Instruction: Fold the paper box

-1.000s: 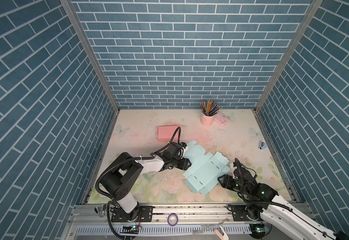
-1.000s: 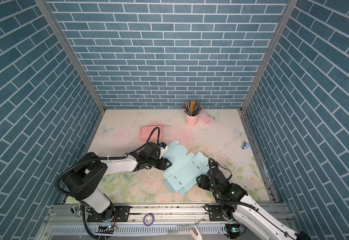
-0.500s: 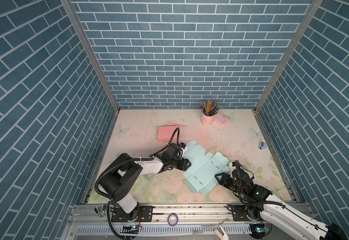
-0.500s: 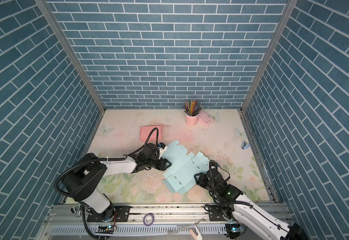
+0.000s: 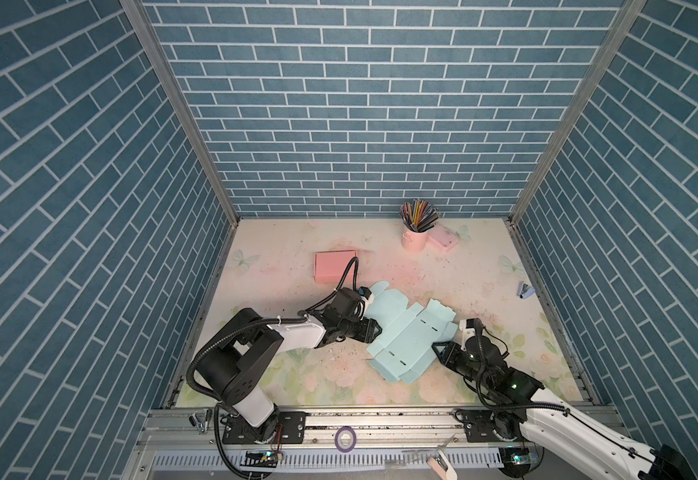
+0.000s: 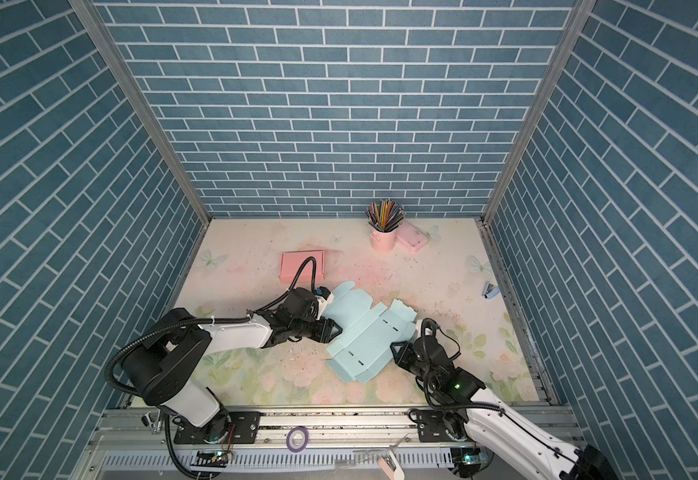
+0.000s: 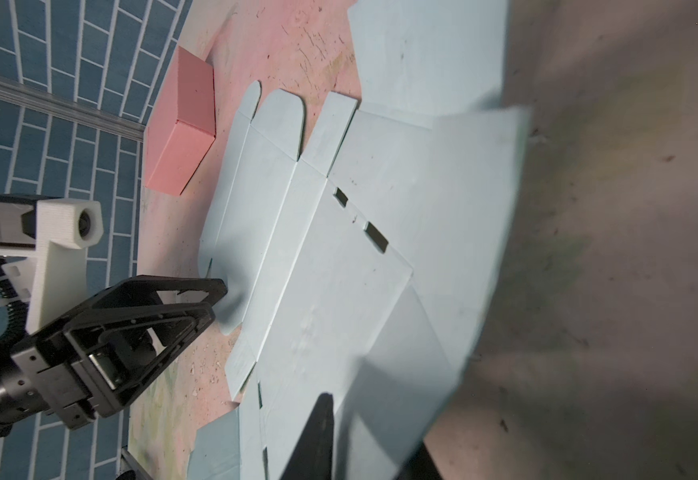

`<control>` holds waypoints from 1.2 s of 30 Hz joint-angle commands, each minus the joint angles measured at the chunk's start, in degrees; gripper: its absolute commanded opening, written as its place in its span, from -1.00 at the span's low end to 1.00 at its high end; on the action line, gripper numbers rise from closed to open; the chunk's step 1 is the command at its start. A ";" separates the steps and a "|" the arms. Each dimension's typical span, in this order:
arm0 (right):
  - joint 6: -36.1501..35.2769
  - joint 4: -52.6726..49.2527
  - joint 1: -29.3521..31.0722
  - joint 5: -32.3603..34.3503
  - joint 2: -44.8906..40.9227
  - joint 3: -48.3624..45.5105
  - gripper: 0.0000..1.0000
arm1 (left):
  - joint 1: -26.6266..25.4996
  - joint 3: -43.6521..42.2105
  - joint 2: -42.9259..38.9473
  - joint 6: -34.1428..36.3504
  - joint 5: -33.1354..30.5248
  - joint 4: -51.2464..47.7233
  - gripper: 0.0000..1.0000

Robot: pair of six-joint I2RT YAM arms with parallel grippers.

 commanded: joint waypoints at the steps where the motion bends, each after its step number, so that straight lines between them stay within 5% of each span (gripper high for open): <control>1: -2.44 -4.44 0.00 3.17 1.12 2.67 -0.60 | -0.96 -1.66 -1.85 -1.03 -0.18 -1.60 0.18; 8: -13.04 -18.13 0.00 9.48 3.06 11.05 -0.63 | -0.93 -3.67 -11.15 -3.26 1.18 -1.33 0.18; 23: -40.23 -33.21 -0.67 19.10 29.13 36.28 -0.62 | 0.45 -7.81 -27.25 -2.23 -9.44 -14.28 0.19; 36: -54.86 -25.41 -7.13 7.64 48.93 47.10 -0.65 | 1.88 -9.09 -25.84 -3.28 -7.60 -11.19 0.17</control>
